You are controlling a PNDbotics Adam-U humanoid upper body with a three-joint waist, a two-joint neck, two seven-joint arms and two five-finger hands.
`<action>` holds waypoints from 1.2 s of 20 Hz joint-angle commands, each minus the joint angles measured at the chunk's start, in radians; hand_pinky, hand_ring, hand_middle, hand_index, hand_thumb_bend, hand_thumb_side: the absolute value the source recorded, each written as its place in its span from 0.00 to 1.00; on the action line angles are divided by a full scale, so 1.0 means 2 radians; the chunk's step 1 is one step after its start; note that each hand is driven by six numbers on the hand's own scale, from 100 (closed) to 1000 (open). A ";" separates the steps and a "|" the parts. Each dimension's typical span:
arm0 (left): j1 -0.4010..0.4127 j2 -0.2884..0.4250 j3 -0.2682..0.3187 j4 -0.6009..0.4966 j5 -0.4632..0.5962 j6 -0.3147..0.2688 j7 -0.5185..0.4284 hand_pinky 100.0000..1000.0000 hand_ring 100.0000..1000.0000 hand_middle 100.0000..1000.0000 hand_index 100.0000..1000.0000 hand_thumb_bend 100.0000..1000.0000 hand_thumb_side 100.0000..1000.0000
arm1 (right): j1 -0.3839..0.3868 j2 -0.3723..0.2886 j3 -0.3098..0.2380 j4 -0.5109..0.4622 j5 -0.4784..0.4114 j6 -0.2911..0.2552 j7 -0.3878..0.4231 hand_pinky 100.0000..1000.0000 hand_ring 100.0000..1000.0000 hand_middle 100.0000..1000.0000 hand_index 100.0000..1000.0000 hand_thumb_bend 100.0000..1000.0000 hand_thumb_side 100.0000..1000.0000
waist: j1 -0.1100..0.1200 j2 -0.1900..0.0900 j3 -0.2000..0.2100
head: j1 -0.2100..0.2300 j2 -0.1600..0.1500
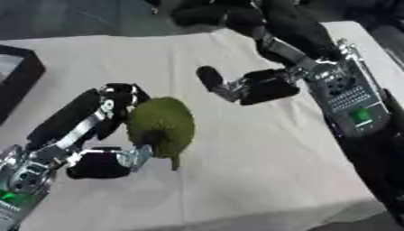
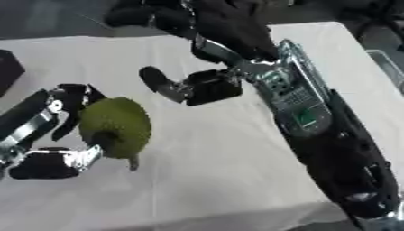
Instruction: Pick up the objects with one hand, pass them to the other hand, and then place them into the box on the other side of the table.
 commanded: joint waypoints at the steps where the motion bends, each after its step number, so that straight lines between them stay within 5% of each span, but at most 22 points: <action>1: 0.001 0.025 0.027 -0.009 -0.013 0.013 0.017 0.48 0.00 0.60 0.65 0.00 0.31 | 0.001 -0.007 -0.025 -0.011 0.000 0.004 -0.015 0.73 0.76 0.82 0.92 0.00 0.00 | 0.000 -0.010 -0.002 | 0.012 -0.001; 6: 0.026 0.090 0.093 -0.009 -0.057 0.086 0.067 0.49 0.00 0.58 0.64 0.00 0.14 | 0.024 -0.008 -0.051 -0.011 0.014 0.014 -0.051 0.71 0.75 0.80 0.91 0.00 0.00 | 0.006 -0.014 -0.010 | 0.146 -0.001; 9: 0.034 0.130 0.131 -0.006 -0.087 0.157 0.085 0.50 0.00 0.56 0.63 0.00 0.06 | 0.038 -0.007 -0.051 -0.011 0.021 0.017 -0.056 0.70 0.74 0.79 0.90 0.00 0.00 | 0.009 -0.015 -0.015 | 0.187 -0.001; 13: 0.028 0.165 0.168 0.064 -0.138 0.227 0.093 0.53 0.00 0.55 0.63 0.00 0.00 | 0.055 -0.005 -0.050 -0.011 0.023 0.019 -0.056 0.69 0.73 0.78 0.90 0.00 0.00 | 0.008 -0.015 -0.025 | 0.198 -0.001; 19: 0.001 0.178 0.208 0.254 -0.191 0.264 0.115 0.56 0.00 0.61 0.69 0.00 0.01 | 0.064 -0.005 -0.048 -0.011 0.019 0.017 -0.052 0.68 0.73 0.77 0.89 0.00 0.00 | 0.004 -0.007 -0.045 | 0.198 -0.004; 22: -0.005 0.178 0.227 0.310 -0.164 0.281 0.162 0.62 0.00 0.78 0.86 0.00 0.24 | 0.067 -0.006 -0.049 -0.010 0.017 0.017 -0.052 0.67 0.72 0.76 0.89 0.00 0.00 | 0.001 0.000 -0.053 | 0.193 -0.012; 24: -0.005 0.178 0.228 0.331 -0.130 0.284 0.184 0.66 0.00 0.87 0.97 0.25 0.48 | 0.071 -0.007 -0.049 -0.009 0.016 0.017 -0.051 0.67 0.72 0.76 0.89 0.00 0.00 | 0.000 0.004 -0.057 | 0.190 -0.015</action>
